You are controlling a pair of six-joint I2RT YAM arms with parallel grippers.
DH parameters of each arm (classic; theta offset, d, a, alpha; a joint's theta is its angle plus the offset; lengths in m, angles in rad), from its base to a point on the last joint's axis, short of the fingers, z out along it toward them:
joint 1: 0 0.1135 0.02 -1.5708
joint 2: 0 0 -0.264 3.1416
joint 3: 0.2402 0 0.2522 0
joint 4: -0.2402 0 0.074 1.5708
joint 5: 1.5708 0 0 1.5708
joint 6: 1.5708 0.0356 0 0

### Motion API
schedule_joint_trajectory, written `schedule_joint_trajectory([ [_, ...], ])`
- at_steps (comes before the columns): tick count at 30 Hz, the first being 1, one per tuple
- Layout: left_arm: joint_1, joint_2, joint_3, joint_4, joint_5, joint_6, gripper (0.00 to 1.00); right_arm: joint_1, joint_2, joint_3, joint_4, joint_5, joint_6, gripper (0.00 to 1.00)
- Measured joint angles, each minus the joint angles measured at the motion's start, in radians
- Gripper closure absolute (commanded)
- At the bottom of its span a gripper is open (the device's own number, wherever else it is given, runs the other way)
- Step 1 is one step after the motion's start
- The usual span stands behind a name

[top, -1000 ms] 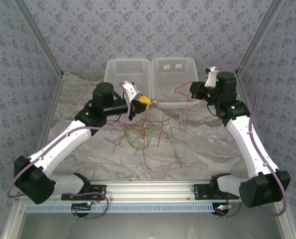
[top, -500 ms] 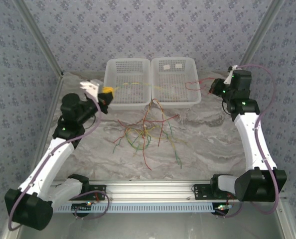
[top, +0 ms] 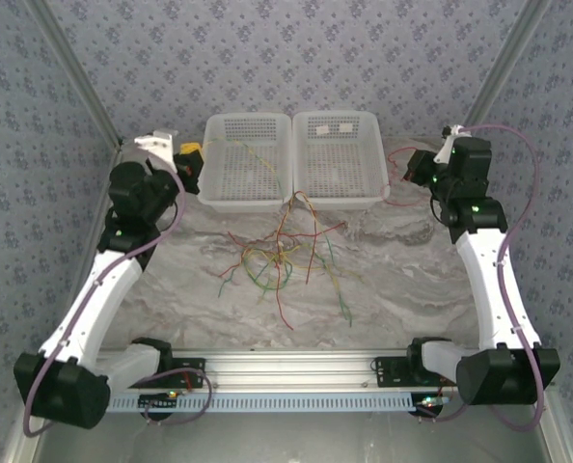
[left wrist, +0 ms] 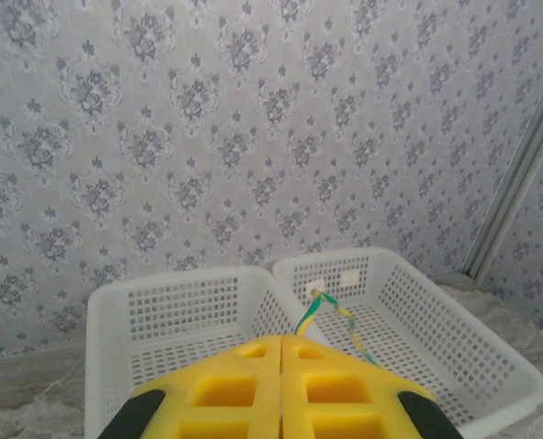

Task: Untangle the cables

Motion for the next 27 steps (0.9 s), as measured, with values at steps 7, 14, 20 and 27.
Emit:
schedule_joint_trajectory([
  [7,0.0,0.203,0.14,-0.021,-0.061,0.014,1.0,0.076,-0.012,0.018,0.005,0.0,-0.023,1.0],
  [14,-0.002,0.453,0.285,-0.03,-0.094,0.041,1.0,0.127,0.005,0.074,0.005,0.0,-0.038,1.0],
  [20,-0.009,0.726,0.434,-0.047,-0.122,0.043,1.0,0.175,0.046,0.095,0.01,0.004,-0.046,1.0],
  [27,-0.101,0.851,0.523,-0.127,-0.17,0.045,1.0,0.191,0.103,0.127,0.01,0.004,-0.052,1.0],
])
